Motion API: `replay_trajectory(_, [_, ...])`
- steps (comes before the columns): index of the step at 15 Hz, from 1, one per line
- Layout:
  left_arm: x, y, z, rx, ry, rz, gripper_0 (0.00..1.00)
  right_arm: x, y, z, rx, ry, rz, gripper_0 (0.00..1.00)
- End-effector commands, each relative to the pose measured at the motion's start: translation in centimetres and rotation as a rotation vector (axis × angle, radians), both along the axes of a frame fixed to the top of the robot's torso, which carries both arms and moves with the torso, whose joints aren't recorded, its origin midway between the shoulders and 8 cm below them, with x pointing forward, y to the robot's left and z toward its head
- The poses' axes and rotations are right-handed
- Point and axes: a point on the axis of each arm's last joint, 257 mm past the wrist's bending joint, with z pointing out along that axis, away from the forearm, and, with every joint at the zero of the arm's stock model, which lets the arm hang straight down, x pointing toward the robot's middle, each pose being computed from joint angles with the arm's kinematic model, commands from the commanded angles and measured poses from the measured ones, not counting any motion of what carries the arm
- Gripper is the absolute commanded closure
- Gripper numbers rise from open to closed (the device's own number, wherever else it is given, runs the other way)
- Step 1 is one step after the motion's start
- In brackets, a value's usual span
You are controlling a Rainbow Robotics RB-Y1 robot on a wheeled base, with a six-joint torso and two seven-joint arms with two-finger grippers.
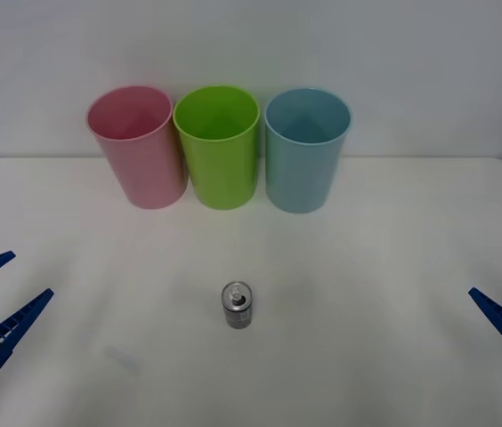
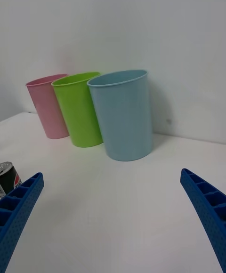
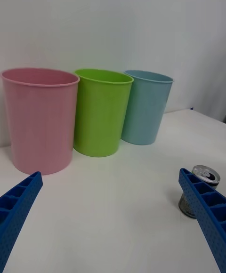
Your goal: Grasp the object on the table and drop it into the matching bin: aluminum can to the light blue bin, PET bottle to the pink bin.
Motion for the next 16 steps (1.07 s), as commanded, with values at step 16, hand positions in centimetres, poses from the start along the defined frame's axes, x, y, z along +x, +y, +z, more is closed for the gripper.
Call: replay_trajectory(16, [0.0,0.0,0.0,0.0,0.0,0.0,0.0,0.4,6.3,-5.4,-0.051,0.079,0.092,0.0])
